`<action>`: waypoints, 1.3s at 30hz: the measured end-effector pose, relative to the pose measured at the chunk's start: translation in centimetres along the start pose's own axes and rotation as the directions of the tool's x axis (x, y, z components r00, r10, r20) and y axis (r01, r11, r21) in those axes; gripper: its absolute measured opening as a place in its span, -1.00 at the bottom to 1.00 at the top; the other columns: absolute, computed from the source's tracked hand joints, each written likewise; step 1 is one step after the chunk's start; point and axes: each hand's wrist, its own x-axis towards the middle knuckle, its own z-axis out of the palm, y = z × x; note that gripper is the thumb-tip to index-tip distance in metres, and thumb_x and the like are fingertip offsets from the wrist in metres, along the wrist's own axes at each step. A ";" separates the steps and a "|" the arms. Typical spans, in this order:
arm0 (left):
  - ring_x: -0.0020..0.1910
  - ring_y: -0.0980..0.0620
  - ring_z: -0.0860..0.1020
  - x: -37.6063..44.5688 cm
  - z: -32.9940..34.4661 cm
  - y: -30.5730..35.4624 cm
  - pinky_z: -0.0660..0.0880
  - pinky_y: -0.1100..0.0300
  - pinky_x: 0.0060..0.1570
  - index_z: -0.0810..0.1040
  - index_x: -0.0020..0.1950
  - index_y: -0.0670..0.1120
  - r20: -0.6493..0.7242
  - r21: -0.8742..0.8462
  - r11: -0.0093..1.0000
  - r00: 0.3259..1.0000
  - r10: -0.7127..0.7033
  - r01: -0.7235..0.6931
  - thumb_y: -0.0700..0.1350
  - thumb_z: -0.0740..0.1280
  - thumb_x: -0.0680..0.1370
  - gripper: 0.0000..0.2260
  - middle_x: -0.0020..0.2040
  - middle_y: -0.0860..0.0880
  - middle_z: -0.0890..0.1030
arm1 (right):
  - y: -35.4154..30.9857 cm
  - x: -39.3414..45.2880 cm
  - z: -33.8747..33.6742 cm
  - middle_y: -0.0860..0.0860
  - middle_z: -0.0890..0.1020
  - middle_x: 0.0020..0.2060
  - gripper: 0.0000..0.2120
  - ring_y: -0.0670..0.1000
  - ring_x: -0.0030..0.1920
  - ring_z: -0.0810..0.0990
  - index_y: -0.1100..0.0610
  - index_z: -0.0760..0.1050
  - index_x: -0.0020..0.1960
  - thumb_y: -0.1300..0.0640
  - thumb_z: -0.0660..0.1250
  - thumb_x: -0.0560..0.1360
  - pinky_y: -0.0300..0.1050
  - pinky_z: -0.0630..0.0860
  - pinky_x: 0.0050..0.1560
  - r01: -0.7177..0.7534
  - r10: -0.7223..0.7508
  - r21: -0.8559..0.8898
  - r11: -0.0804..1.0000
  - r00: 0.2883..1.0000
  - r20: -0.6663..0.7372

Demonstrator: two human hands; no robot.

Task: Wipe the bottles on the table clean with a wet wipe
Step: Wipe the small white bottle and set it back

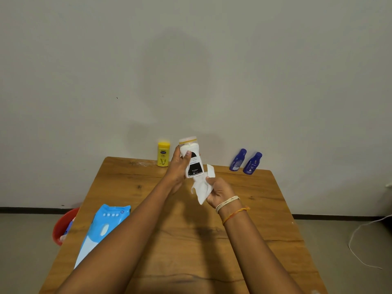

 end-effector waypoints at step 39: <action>0.28 -0.07 0.47 19.0 -23.7 -9.3 0.45 0.07 0.27 0.38 0.29 -0.22 -0.366 0.346 0.918 0.929 -0.056 0.192 -0.46 0.33 0.46 -0.57 0.30 -0.18 0.50 | 12.2 22.8 7.2 0.14 0.65 -0.12 -0.69 0.08 -0.25 0.67 0.16 0.40 0.26 0.18 0.16 0.53 0.00 0.61 -0.12 -0.273 0.251 0.235 0.933 0.961 0.121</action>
